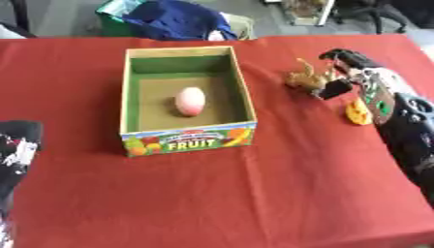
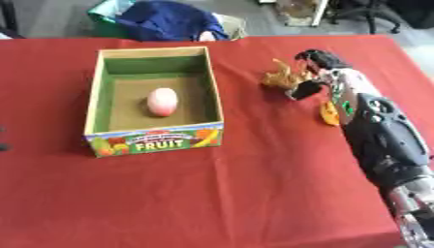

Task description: Pick up objects on the table and place them in the box.

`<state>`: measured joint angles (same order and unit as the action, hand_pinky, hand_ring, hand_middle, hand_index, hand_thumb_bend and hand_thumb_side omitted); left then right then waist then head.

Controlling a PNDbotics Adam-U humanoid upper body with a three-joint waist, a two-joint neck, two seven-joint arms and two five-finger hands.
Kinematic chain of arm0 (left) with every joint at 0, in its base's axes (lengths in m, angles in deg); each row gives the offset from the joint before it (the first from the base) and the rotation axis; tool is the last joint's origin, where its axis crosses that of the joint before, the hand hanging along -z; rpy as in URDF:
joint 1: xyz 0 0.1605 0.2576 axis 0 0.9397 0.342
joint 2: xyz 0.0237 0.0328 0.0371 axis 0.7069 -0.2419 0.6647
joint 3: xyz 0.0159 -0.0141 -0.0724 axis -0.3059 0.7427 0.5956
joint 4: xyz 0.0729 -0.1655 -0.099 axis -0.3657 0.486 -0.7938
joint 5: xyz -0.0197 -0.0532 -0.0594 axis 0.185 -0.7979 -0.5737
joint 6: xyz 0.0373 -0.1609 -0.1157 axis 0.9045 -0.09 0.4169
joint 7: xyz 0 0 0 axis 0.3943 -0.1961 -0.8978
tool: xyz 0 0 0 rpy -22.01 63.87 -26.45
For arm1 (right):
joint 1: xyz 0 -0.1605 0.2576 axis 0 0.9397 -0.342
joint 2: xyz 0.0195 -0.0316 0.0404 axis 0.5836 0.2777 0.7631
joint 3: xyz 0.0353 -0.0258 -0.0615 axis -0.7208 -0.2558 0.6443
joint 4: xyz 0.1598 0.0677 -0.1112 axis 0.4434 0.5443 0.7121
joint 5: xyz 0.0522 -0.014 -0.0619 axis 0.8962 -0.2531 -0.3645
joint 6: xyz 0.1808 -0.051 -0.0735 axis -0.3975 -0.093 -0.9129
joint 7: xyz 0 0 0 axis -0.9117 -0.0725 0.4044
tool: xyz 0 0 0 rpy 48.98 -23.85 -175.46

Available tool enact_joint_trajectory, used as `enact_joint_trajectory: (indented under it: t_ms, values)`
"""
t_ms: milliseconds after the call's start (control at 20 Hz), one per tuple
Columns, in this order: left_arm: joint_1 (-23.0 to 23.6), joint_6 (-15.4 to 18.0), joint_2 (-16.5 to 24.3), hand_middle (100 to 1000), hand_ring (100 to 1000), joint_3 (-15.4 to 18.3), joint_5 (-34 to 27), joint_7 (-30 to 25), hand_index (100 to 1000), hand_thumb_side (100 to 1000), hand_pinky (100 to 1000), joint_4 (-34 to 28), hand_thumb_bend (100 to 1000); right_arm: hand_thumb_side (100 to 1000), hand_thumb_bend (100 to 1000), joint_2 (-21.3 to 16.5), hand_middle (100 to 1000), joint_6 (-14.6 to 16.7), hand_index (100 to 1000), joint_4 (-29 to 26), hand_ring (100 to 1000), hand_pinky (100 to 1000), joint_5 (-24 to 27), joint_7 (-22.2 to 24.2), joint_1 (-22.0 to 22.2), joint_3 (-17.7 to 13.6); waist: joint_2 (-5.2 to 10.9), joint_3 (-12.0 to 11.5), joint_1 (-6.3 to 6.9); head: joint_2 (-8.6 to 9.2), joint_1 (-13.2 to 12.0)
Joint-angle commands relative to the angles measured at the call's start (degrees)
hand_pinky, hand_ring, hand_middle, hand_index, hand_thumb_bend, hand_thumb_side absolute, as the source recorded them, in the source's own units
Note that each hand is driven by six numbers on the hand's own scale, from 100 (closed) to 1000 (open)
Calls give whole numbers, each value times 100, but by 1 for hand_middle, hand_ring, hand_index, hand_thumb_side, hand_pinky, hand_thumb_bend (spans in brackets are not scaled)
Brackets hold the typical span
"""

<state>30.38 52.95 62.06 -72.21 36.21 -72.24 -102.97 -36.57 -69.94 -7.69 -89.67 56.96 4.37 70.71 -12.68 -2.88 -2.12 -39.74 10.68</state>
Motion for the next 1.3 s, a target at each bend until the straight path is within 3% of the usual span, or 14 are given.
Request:
enact_joint_trajectory:
  t_ms: [50,350,650,850,1050,1300]
  values:
    - [-67,-17,96,515,690,26,-9,3,621,423,554,-100,550,313,444,-72,933,-93,953,84,943,907,-251,-203,-179,-34,105,-12,23,39,-5]
    - [-77,-28,89,515,690,23,-14,-1,621,423,554,-106,550,312,358,16,842,-344,880,335,867,834,-450,-926,-281,-90,104,-17,54,49,-1]
    - [-80,-31,85,515,690,23,-13,-3,621,423,554,-110,550,307,218,72,563,-321,649,460,625,687,-413,-1052,-286,-66,108,-13,63,54,9]
    - [-76,-33,84,515,690,23,-15,-1,622,423,555,-112,550,280,116,78,431,-334,516,441,477,565,-357,-1124,-261,-79,109,-11,62,52,8]
    - [-75,-32,87,515,690,27,-12,2,622,423,555,-113,550,228,100,52,367,-384,466,251,416,505,-180,-1583,-247,-134,111,-5,58,54,2]
    - [-71,-29,89,515,690,26,-10,4,622,423,555,-111,550,189,100,-20,356,-337,450,-251,401,488,140,-1909,-275,-94,117,3,42,54,-6]
